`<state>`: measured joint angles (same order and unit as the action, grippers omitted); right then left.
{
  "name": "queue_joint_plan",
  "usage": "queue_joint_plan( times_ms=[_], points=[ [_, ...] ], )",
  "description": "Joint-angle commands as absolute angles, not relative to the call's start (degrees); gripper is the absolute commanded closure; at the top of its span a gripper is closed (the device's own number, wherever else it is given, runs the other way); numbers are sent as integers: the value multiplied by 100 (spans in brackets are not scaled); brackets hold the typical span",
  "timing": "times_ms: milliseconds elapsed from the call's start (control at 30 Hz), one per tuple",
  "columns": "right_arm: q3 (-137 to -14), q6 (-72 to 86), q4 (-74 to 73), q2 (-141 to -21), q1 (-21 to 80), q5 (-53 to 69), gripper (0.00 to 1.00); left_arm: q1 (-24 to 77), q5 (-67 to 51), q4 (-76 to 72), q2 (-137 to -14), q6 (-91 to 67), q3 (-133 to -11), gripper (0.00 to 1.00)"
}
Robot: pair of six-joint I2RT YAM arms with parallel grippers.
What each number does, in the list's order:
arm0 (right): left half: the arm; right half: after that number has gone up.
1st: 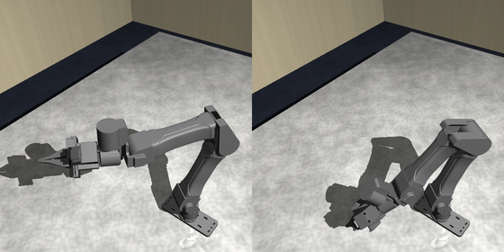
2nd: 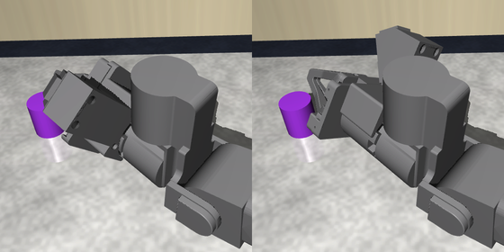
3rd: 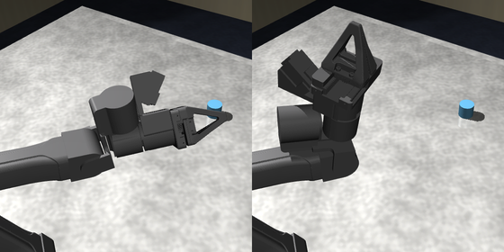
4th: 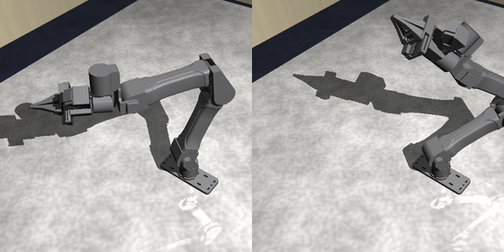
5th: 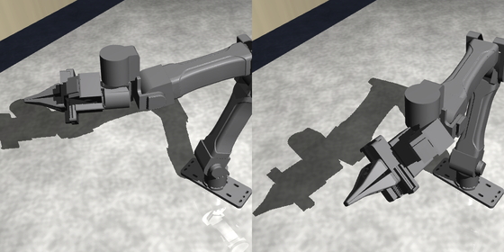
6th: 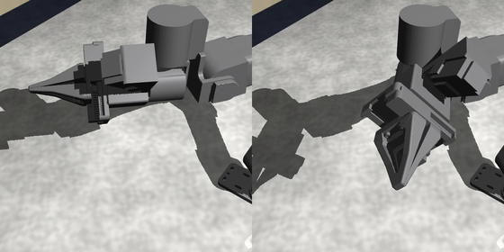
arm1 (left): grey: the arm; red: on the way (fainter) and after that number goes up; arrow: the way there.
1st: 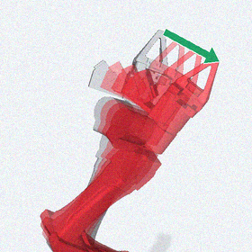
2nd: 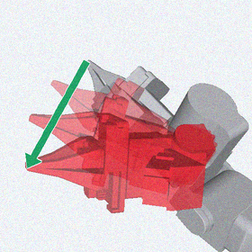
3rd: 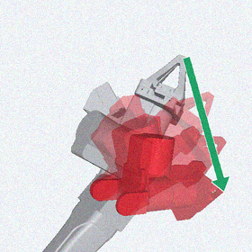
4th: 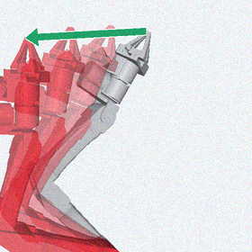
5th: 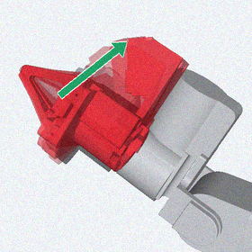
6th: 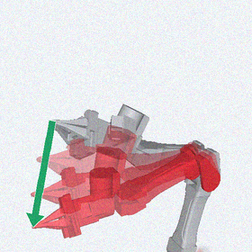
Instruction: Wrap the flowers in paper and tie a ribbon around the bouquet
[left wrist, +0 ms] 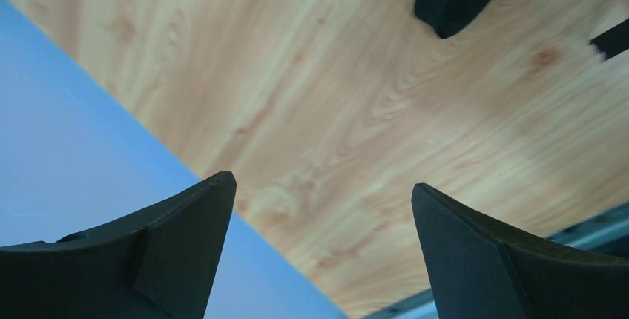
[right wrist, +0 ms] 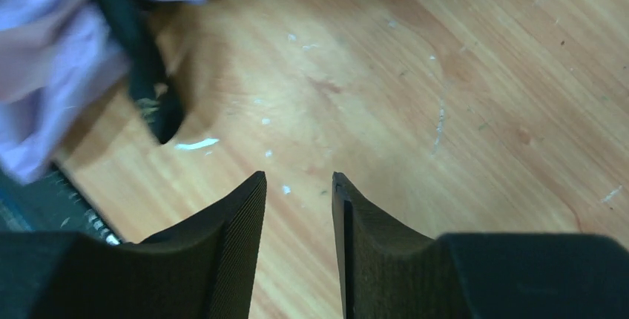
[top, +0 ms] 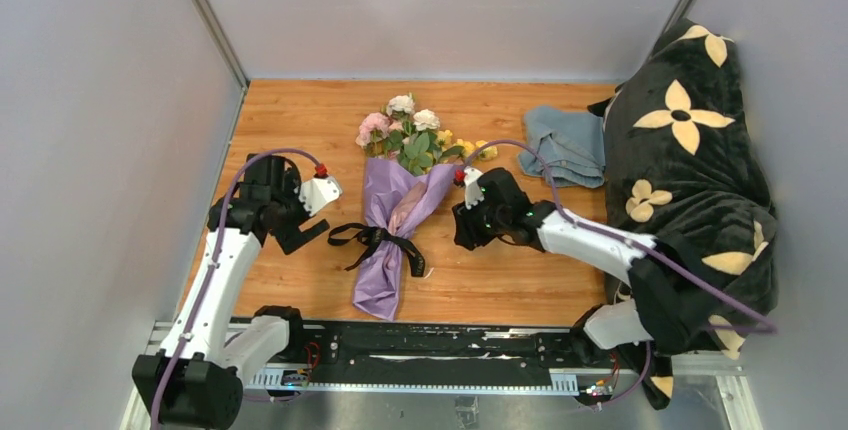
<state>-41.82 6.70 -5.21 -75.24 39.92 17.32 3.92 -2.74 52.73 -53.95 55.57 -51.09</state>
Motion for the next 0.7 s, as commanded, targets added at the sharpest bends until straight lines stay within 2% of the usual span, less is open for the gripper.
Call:
queue_joint_plan(
  times_ms=[0,67,167,333,500,600,667],
  points=[
    [-4805,1253,-215,-8691,4078,848,59,369,-482,5543,-5594,3762,-4967,2],
    [-5168,1290,167,-9186,4105,828,59,377,-975,4939,-5821,3361,-4688,5],
    [-5689,1402,482,-9884,4122,908,59,386,-1509,3802,-6611,2666,-4504,19],
    [-6681,1384,587,-10903,4122,973,59,579,-1808,3053,-8706,1815,-5181,33],
    [-7543,1240,195,-11390,4038,730,58,917,-1909,2867,-9758,1544,-5770,36],
    [-7456,1063,-213,-11036,3961,390,57,912,-1994,2937,-9887,1440,-5996,36],
    [-7170,803,-470,-10505,3865,118,51,853,-2010,3079,-9647,1415,-6021,36]
  ],
)
